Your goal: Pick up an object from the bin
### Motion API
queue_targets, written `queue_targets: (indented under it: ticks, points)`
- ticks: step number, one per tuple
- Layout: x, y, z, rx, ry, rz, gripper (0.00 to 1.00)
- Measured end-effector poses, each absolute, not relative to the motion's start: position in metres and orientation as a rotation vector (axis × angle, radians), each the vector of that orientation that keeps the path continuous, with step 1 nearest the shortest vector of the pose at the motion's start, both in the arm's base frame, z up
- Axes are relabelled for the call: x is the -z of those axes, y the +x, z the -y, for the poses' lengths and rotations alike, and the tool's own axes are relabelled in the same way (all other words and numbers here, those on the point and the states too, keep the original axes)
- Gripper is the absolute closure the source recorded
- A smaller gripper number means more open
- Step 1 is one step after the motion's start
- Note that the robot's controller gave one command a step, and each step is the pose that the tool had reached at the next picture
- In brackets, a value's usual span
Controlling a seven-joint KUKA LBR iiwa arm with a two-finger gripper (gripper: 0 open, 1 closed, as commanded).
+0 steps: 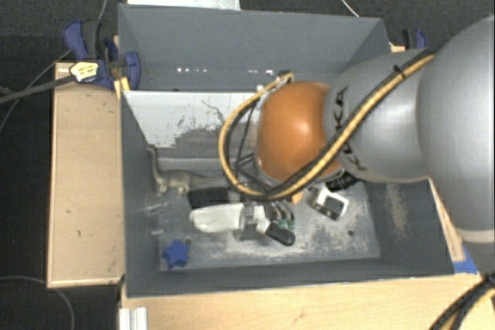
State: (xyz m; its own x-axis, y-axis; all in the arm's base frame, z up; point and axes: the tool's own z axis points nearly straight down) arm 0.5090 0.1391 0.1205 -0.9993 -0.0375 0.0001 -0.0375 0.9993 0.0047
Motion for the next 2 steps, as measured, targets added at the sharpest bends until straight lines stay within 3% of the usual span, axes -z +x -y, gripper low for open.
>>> queue_targets:
  ticks: [2]
  points:
    - [-0.163, 0.509, -0.139, 0.008, 0.055, 3.141, 1.0]
